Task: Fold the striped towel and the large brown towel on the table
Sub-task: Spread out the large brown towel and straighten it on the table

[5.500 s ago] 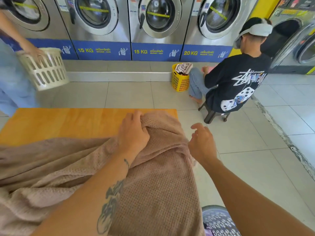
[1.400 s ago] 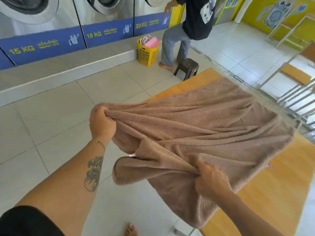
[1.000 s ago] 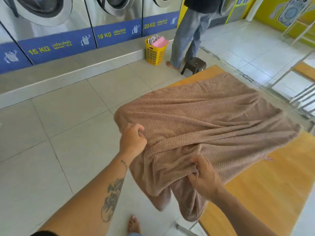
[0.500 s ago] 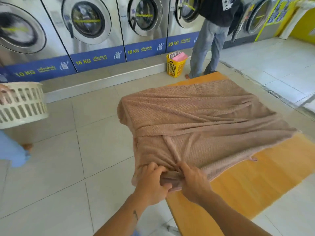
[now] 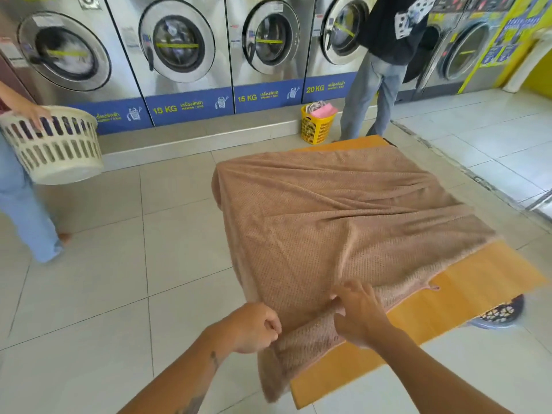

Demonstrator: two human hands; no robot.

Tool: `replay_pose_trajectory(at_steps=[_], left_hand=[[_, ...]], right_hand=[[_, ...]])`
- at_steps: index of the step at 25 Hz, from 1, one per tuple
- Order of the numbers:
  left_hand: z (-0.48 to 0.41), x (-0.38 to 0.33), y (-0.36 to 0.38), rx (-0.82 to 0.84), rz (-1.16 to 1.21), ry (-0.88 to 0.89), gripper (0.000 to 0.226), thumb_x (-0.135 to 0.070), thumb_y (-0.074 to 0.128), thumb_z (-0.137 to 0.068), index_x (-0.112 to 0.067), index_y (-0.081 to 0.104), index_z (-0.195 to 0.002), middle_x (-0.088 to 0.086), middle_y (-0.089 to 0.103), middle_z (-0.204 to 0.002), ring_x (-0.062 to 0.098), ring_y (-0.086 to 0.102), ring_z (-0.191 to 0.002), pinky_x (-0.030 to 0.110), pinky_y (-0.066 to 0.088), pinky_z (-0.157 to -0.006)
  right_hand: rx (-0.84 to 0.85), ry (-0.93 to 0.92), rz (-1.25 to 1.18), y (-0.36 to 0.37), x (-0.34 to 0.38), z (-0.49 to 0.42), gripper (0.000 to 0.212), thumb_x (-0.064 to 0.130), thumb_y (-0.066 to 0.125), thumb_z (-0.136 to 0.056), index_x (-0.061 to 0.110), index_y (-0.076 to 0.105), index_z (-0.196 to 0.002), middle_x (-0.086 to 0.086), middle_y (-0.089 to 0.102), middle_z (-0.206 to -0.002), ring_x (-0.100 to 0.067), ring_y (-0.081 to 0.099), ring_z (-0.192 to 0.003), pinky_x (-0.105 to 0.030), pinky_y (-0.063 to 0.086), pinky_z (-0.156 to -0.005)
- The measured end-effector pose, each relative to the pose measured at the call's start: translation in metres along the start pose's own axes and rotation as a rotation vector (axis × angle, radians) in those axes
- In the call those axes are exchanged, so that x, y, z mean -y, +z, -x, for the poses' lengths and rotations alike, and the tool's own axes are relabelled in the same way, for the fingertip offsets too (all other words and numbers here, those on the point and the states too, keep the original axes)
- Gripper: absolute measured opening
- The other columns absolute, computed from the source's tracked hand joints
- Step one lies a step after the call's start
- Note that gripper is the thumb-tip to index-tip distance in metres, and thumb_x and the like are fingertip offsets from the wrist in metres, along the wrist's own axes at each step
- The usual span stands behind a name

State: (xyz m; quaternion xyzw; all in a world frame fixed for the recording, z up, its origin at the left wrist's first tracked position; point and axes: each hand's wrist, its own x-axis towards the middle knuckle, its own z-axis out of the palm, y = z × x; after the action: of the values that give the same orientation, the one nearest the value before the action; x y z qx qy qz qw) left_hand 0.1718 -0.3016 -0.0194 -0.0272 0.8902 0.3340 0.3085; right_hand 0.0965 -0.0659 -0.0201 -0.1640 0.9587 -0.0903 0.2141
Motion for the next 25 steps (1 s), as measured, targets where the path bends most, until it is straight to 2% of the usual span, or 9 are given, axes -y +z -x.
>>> replay_pose_trajectory(at_steps=[3,6,11,13,16,18,20,23,25], left_hand=[[-0.005,-0.007,-0.007,-0.187,0.075,0.031,0.024,-0.021,0.046,-0.100,-0.028,0.064,-0.114,-0.007,0.066,-0.115,0.011,0.062,-0.104,0.026,0.052,-0.090],[-0.017,-0.028,-0.012,-0.221,0.107,0.097,0.023,-0.020,0.045,-0.100,-0.030,0.063,-0.112,-0.009,0.065,-0.113,0.011,0.061,-0.106,0.031,0.051,-0.094],[-0.046,-0.089,0.000,-0.237,0.052,0.163,0.021,-0.022,0.046,-0.100,-0.032,0.063,-0.105,-0.013,0.065,-0.104,0.007,0.060,-0.096,0.026,0.049,-0.084],[-0.064,-0.122,0.018,-0.189,0.048,0.190,0.021,-0.023,0.045,-0.101,-0.029,0.063,-0.108,-0.012,0.064,-0.101,0.006,0.061,-0.092,0.025,0.048,-0.077],[-0.100,-0.185,0.056,-0.136,-0.010,0.207,0.024,-0.025,0.047,-0.101,-0.029,0.062,-0.118,-0.010,0.063,-0.111,0.008,0.060,-0.101,0.031,0.052,-0.091],[-0.128,-0.219,0.090,-0.133,-0.030,0.158,0.033,-0.027,0.052,-0.100,-0.030,0.054,-0.132,-0.006,0.051,-0.133,0.017,0.053,-0.121,0.036,0.043,-0.107],[-0.151,-0.239,0.116,-0.231,-0.187,0.046,0.041,-0.028,0.056,-0.097,-0.034,0.046,-0.137,-0.004,0.038,-0.141,0.024,0.039,-0.135,0.039,0.034,-0.112],[-0.163,-0.250,0.133,-0.306,-0.205,-0.050,0.027,-0.010,0.057,-0.087,-0.037,0.053,-0.085,-0.013,0.053,-0.104,0.018,0.058,-0.104,0.037,0.051,-0.088],[-0.166,-0.262,0.132,-0.204,-0.173,-0.111,0.027,-0.005,0.055,-0.083,-0.030,0.060,-0.074,-0.012,0.061,-0.089,0.012,0.062,-0.082,0.032,0.055,-0.074]], right_hand=[[0.027,0.056,0.028,0.008,-0.002,0.012,0.066,0.025,0.057,-0.081,0.035,0.038,-0.143,0.005,0.024,-0.152,-0.028,0.021,-0.140,-0.049,0.031,-0.114],[0.064,0.079,-0.139,0.006,-0.016,0.018,0.070,0.015,0.053,-0.079,0.035,0.038,-0.145,0.006,0.034,-0.147,-0.024,0.034,-0.136,-0.045,0.037,-0.111],[-0.008,0.105,-0.270,-0.030,-0.070,0.023,0.048,0.007,0.052,-0.080,0.028,0.057,-0.123,-0.001,0.048,-0.130,-0.026,0.046,-0.125,-0.040,0.042,-0.106],[-0.016,0.123,-0.272,-0.050,-0.109,0.020,0.053,0.005,0.050,-0.081,0.026,0.054,-0.130,-0.005,0.046,-0.133,-0.031,0.041,-0.130,-0.042,0.036,-0.110],[0.010,0.175,-0.259,-0.072,-0.181,0.007,0.059,0.007,0.046,-0.083,0.026,0.044,-0.139,-0.006,0.040,-0.131,-0.035,0.036,-0.132,-0.041,0.040,-0.104],[0.023,0.178,-0.266,-0.082,-0.225,-0.001,0.058,0.008,0.047,-0.083,0.026,0.045,-0.138,-0.006,0.040,-0.130,-0.033,0.037,-0.130,-0.041,0.044,-0.099],[0.044,0.172,-0.244,-0.092,-0.262,-0.004,0.061,0.009,0.049,-0.083,0.026,0.042,-0.142,-0.007,0.040,-0.136,-0.033,0.035,-0.130,-0.041,0.043,-0.100],[0.104,0.124,-0.204,-0.107,-0.302,-0.012,0.068,0.010,0.050,-0.081,0.025,0.038,-0.146,-0.008,0.039,-0.140,-0.035,0.035,-0.132,-0.043,0.042,-0.103],[0.125,0.076,-0.193,-0.118,-0.322,-0.025,0.074,0.010,0.048,-0.076,0.027,0.036,-0.147,-0.006,0.038,-0.145,-0.036,0.034,-0.135,-0.042,0.039,-0.107]])
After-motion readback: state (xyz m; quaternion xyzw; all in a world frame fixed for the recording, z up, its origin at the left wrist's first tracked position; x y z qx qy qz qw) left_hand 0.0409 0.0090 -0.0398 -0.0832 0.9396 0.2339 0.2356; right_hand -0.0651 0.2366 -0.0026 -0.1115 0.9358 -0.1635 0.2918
